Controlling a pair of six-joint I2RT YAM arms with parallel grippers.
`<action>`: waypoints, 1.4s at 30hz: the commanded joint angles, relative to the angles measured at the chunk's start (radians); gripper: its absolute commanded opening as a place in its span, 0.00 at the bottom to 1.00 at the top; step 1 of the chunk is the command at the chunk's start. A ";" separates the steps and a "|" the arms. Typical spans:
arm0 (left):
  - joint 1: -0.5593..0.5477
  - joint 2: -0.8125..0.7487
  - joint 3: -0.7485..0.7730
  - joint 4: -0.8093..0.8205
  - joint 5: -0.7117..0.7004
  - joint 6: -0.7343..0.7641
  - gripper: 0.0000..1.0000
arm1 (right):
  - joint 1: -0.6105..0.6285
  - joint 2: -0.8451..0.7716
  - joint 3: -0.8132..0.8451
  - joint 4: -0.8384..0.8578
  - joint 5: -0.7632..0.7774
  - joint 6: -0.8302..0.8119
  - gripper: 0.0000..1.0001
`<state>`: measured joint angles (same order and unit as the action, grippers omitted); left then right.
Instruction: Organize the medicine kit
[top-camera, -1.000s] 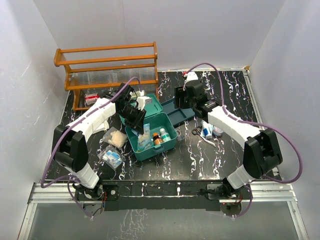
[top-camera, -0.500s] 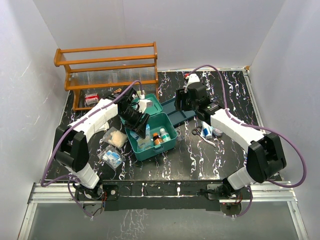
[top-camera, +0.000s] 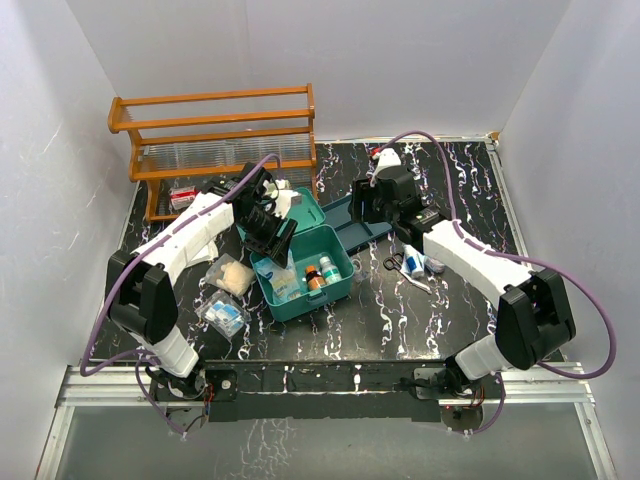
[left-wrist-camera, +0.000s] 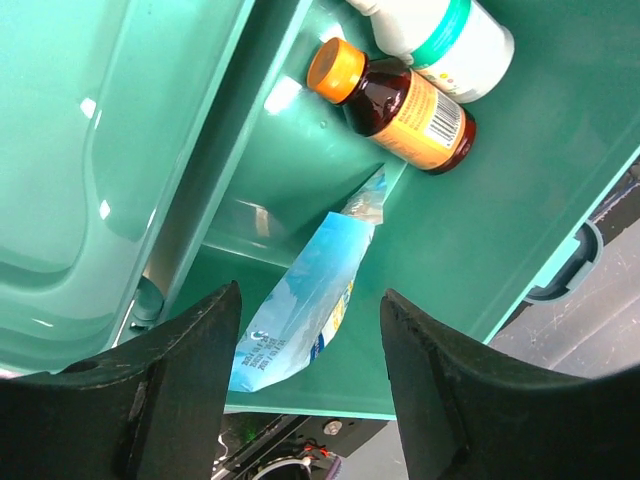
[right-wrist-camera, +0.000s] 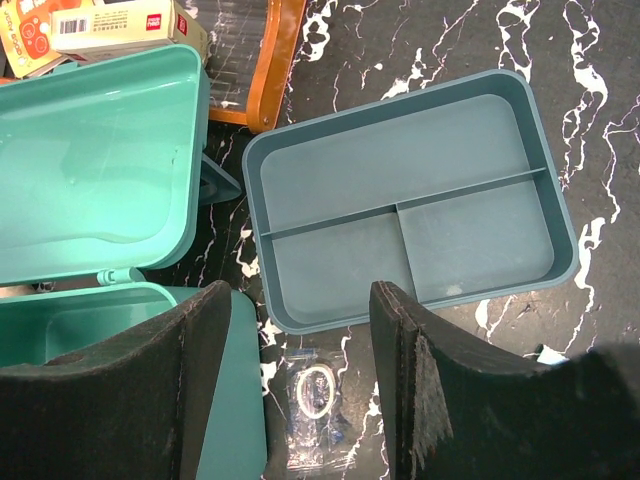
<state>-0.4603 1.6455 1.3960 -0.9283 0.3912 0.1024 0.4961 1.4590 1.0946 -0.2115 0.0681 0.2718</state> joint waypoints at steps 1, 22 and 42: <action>-0.006 -0.052 0.019 -0.015 -0.052 -0.015 0.55 | -0.003 -0.046 -0.007 0.057 -0.004 0.013 0.56; -0.148 -0.142 -0.157 0.239 -0.312 -0.136 0.36 | -0.003 -0.066 -0.030 0.055 -0.002 0.026 0.56; -0.241 -0.010 -0.287 0.381 -0.491 -0.222 0.32 | -0.003 -0.089 -0.046 0.046 0.008 0.019 0.56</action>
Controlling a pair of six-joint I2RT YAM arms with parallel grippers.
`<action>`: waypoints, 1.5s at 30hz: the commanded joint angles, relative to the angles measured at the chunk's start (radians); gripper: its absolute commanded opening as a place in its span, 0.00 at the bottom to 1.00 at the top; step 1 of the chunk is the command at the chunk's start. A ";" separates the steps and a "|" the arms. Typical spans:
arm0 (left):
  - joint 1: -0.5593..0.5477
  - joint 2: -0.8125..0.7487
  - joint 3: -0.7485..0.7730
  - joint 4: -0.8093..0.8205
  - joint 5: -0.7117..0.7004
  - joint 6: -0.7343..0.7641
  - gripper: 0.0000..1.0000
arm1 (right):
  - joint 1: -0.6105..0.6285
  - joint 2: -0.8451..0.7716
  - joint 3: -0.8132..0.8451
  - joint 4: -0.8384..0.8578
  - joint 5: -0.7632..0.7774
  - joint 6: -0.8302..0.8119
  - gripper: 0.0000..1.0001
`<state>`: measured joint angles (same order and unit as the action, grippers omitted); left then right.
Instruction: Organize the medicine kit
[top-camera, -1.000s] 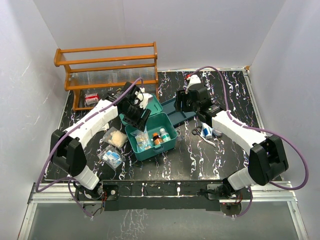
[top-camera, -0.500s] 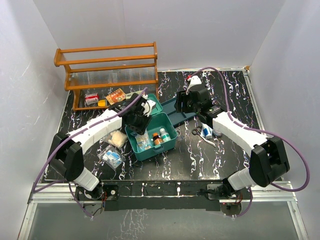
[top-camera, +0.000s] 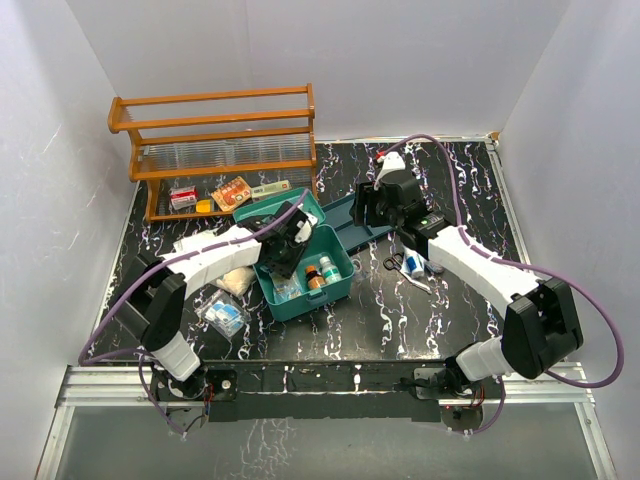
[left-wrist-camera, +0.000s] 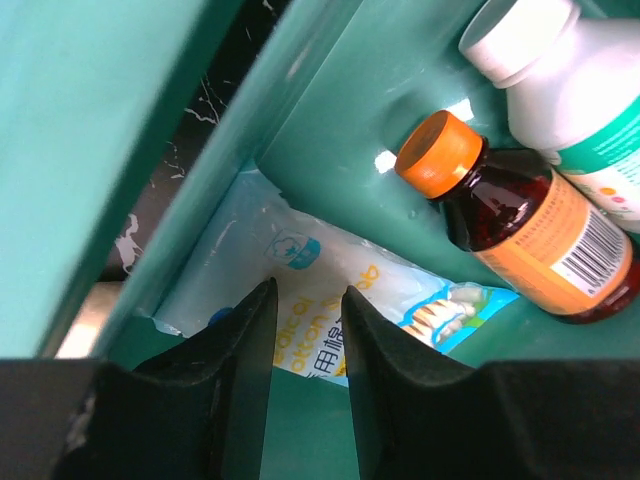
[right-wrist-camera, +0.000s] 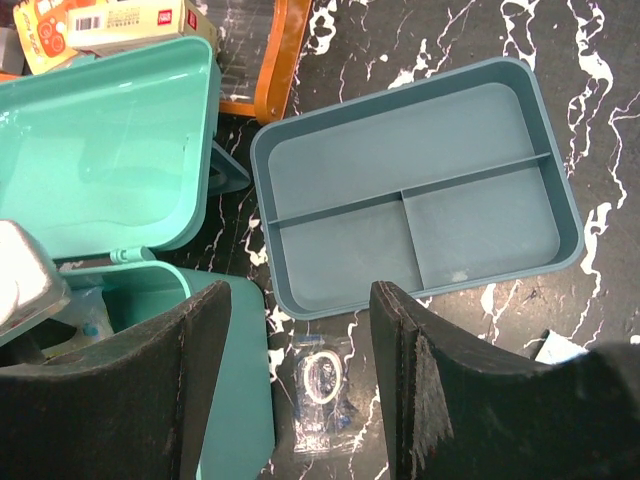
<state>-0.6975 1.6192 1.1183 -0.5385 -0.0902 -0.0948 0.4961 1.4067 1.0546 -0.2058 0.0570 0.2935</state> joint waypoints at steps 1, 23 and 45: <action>-0.004 0.021 -0.012 -0.006 -0.003 -0.028 0.32 | -0.002 -0.038 -0.007 0.040 0.019 -0.003 0.56; -0.006 -0.014 -0.102 0.066 0.047 -0.054 0.33 | -0.002 -0.074 -0.031 0.041 0.027 -0.010 0.56; 0.023 -0.351 -0.017 0.120 -0.264 -0.188 0.52 | -0.002 -0.101 -0.035 0.045 0.048 0.009 0.58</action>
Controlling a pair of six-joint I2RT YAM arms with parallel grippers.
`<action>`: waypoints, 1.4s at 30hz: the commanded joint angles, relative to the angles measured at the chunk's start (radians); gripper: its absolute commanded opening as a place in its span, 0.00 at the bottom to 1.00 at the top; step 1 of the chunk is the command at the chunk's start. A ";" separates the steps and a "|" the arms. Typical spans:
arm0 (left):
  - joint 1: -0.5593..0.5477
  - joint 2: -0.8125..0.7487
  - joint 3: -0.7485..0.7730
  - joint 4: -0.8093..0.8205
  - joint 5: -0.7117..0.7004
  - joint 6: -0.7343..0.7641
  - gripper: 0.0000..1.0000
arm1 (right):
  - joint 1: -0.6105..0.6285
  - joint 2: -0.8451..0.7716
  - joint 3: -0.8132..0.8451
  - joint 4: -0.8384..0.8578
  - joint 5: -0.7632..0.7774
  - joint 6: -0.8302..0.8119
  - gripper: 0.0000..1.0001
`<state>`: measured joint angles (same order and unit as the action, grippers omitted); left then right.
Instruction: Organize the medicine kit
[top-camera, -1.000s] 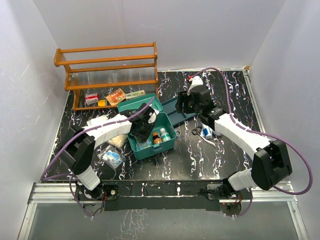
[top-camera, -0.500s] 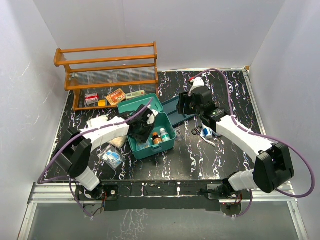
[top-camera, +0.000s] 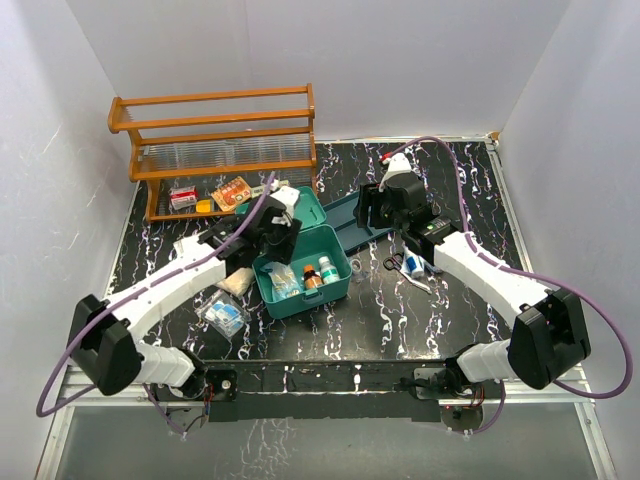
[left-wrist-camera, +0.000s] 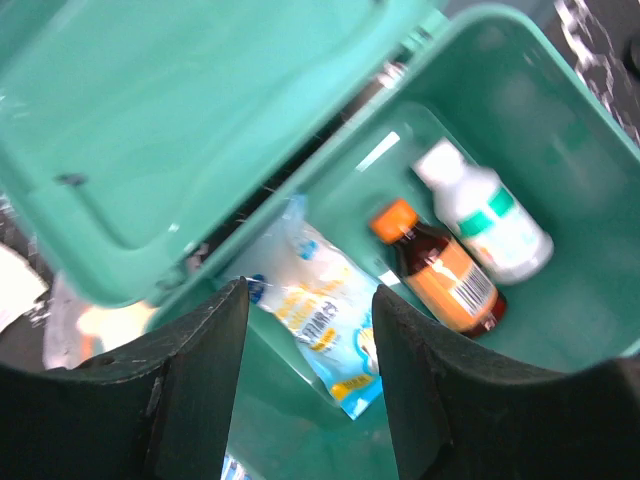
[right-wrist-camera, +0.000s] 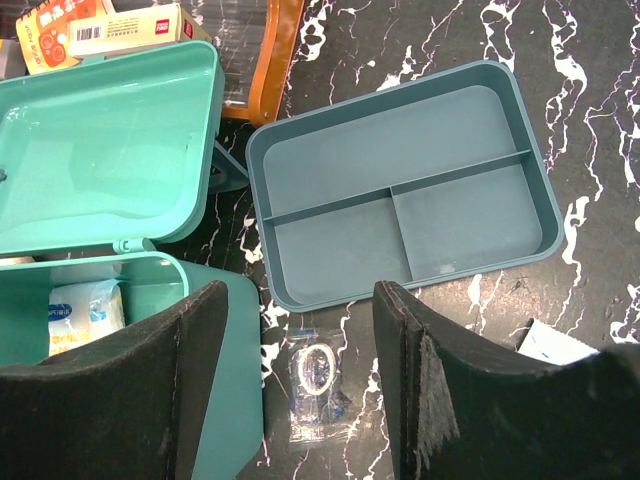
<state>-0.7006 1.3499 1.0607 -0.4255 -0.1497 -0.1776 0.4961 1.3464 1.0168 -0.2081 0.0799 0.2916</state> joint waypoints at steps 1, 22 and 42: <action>0.042 -0.099 0.043 0.004 -0.248 -0.130 0.52 | -0.003 -0.040 0.004 0.048 0.027 0.014 0.58; 0.612 -0.259 -0.362 -0.098 0.053 -0.719 0.75 | -0.002 -0.015 0.028 0.021 0.035 0.078 0.60; 0.658 -0.087 -0.521 0.271 0.026 -0.703 0.57 | -0.002 -0.025 0.018 0.039 0.052 0.038 0.61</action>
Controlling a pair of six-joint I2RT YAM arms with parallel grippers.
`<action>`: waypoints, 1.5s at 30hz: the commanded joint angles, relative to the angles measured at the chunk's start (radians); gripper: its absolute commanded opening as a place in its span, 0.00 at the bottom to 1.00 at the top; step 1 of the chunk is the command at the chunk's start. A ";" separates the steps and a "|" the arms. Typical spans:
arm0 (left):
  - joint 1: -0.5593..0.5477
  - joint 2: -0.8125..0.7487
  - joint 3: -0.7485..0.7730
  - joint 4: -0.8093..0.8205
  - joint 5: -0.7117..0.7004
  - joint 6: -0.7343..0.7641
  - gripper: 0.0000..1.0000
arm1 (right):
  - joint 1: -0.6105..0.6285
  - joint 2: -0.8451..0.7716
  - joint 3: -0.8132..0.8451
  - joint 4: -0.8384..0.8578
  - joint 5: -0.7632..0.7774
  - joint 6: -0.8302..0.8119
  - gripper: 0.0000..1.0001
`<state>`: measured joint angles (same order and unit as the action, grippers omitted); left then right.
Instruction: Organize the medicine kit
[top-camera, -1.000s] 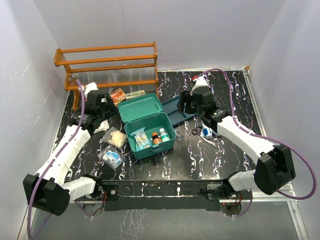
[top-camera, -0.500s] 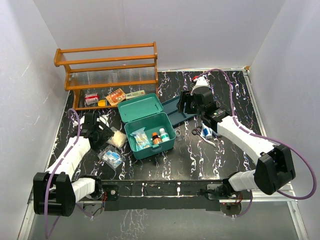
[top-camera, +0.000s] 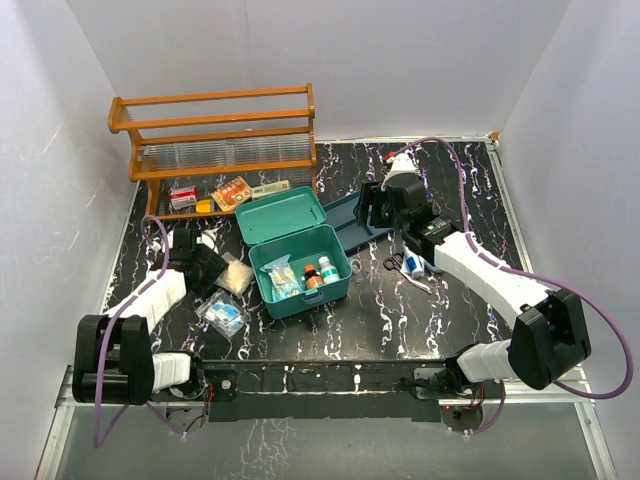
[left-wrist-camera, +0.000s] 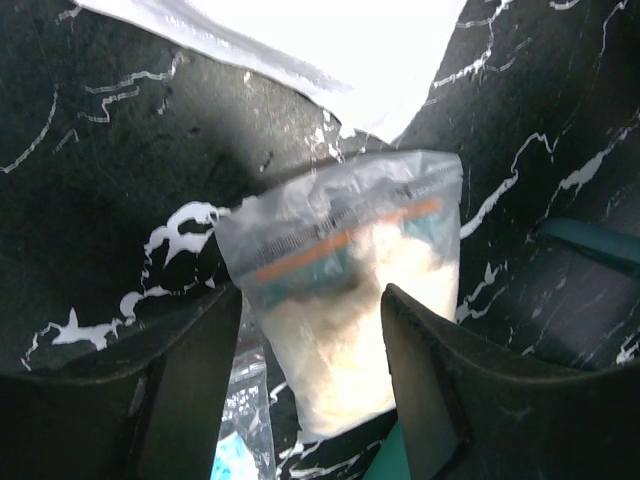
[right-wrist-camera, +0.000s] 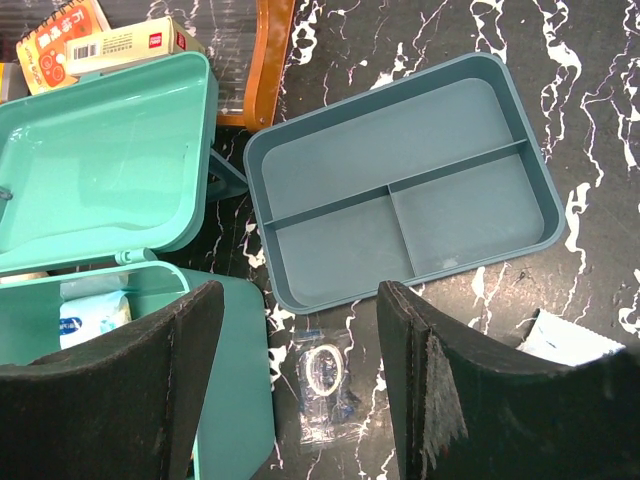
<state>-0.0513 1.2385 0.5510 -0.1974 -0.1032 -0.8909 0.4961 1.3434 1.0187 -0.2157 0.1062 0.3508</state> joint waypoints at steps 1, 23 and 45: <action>0.008 0.031 -0.013 0.042 -0.024 0.009 0.57 | -0.002 -0.020 0.019 0.047 0.030 -0.023 0.61; 0.008 -0.012 0.086 -0.053 -0.077 0.121 0.00 | -0.002 -0.016 0.056 0.063 0.029 -0.041 0.61; 0.009 -0.418 0.471 -0.190 0.219 0.276 0.00 | 0.040 0.048 0.159 0.312 -0.446 0.188 0.71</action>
<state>-0.0456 0.8322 0.9371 -0.3977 -0.0521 -0.6426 0.5087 1.3857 1.1584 -0.1146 -0.2276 0.4686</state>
